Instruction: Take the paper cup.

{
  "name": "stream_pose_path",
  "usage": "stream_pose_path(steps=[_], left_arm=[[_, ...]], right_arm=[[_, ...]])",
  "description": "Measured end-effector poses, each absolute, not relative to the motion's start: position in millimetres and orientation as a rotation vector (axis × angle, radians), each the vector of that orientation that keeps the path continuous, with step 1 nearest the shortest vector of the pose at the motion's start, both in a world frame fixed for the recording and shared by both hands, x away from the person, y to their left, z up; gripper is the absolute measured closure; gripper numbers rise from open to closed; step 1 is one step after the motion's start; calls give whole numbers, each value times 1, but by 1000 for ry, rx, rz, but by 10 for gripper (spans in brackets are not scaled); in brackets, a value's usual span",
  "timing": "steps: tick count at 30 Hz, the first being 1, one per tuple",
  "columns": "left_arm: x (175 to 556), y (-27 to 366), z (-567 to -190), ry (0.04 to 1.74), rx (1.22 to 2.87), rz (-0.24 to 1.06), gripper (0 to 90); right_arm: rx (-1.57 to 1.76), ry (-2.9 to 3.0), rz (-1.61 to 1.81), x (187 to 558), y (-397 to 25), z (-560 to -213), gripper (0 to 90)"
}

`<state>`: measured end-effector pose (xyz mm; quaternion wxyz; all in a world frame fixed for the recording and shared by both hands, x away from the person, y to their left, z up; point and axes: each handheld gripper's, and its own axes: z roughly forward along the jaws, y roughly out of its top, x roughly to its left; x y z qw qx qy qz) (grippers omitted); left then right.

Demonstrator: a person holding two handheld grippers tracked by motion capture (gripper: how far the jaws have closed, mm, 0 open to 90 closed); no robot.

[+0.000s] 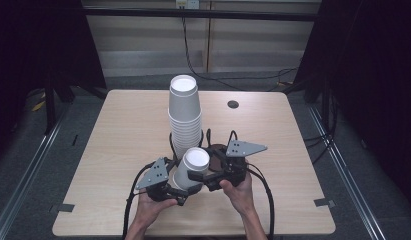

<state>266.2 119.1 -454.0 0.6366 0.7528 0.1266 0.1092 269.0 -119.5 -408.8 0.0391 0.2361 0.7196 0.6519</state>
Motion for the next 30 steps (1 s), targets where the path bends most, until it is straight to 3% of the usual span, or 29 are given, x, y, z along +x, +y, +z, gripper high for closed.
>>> stream_pose_path(steps=[30], left_arm=[[275,146,-442,294,1937,241,154]], right_arm=[[713,2402,1750,261,-131,-415,131]])
